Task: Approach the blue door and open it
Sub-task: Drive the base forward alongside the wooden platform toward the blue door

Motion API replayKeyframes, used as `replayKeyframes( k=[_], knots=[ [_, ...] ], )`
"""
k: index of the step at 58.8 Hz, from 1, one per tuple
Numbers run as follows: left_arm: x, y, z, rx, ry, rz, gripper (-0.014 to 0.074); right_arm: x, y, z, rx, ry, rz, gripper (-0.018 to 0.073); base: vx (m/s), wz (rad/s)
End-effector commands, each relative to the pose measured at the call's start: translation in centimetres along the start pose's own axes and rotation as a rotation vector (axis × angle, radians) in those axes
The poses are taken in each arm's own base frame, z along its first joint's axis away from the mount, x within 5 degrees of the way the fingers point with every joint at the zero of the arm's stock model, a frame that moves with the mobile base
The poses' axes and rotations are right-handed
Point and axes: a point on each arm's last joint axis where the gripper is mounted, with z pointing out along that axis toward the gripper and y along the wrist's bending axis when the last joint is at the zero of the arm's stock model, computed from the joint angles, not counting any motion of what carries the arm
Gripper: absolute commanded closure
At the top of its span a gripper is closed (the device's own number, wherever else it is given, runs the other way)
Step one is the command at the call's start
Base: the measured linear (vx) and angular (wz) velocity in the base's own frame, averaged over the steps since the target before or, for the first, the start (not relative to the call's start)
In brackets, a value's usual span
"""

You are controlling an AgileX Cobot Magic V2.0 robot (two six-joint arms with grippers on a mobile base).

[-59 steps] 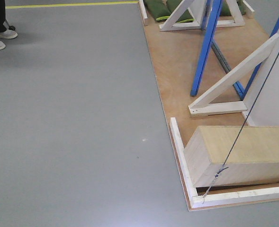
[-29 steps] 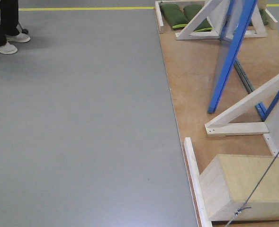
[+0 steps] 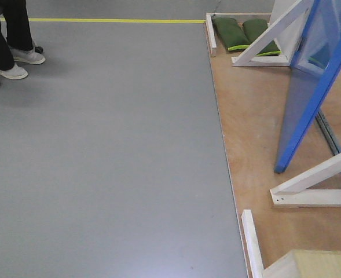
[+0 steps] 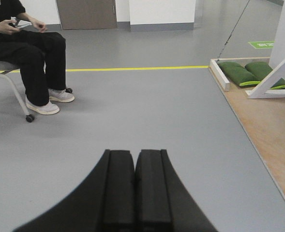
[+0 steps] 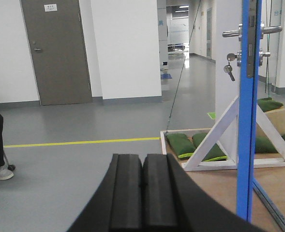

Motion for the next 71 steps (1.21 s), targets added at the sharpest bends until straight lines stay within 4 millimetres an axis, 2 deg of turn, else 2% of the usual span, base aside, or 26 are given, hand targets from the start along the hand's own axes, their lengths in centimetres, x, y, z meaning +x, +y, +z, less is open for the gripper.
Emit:
replayKeyframes(
  k=[1, 57, 71],
  knots=[
    [-1.63, -0.01, -0.39, 0.007, -0.123, -0.009, 0.0524, -0.81, 0.13, -0.15, -0.012, -0.099, -0.019, 0.0547, 0.43, -0.01],
    [-1.63, -0.01, -0.39, 0.007, -0.123, -0.009, 0.0524, -0.76, 0.12, -0.15, -0.012, -0.093, -0.018, 0.0547, 0.42, -0.06],
    [-1.63, -0.01, -0.39, 0.007, -0.123, -0.009, 0.0524, -0.73, 0.60, -0.17, -0.098, -0.088, -0.010, 0.0547, 0.37, -0.08]
  ],
)
